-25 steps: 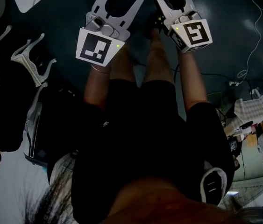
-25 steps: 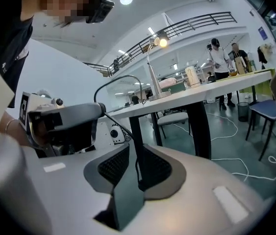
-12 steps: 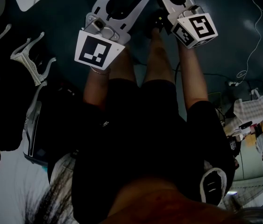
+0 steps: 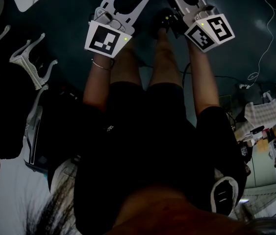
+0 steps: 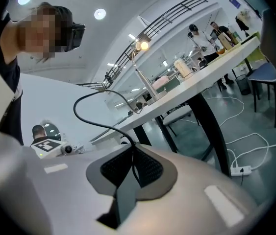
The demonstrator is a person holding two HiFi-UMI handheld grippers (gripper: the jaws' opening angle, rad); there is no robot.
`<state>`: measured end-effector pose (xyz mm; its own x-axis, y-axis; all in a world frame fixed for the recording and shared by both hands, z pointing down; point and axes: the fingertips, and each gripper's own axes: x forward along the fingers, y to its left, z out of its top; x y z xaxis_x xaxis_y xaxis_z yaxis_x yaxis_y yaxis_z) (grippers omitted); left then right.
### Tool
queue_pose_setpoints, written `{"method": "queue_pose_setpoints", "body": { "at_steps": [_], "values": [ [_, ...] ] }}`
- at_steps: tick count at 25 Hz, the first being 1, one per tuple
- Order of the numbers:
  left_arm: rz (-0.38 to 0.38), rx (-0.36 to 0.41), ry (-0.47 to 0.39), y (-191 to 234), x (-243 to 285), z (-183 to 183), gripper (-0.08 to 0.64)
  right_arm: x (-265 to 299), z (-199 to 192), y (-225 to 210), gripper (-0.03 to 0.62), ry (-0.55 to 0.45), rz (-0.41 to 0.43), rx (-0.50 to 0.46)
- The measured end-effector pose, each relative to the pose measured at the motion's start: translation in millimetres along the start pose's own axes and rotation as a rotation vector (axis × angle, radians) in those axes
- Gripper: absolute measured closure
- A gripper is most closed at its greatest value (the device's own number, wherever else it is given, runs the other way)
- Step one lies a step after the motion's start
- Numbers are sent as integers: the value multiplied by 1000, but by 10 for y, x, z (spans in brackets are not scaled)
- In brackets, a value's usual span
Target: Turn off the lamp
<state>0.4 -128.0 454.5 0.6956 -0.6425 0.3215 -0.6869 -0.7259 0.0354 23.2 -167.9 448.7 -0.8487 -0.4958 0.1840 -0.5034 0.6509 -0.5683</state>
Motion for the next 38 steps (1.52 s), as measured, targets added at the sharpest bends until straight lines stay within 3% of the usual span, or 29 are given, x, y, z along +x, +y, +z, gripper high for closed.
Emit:
{"method": "queue_pose_setpoints", "body": {
  "at_steps": [11,25,30,38],
  "values": [
    [3,-40,54,14,215,-312,537,-39,134,185,577,-17,74,32],
    [-4,-65,50,-1,235,-431,537,-84,255,280,577,-64,117,84],
    [-32,-74,33,-83,220,-371,545,-101,292,300,575,-78,117,31],
    [-43,-96,-39,-85,160,-193,546,-140,243,280,557,-46,83,-169]
  ]
}}
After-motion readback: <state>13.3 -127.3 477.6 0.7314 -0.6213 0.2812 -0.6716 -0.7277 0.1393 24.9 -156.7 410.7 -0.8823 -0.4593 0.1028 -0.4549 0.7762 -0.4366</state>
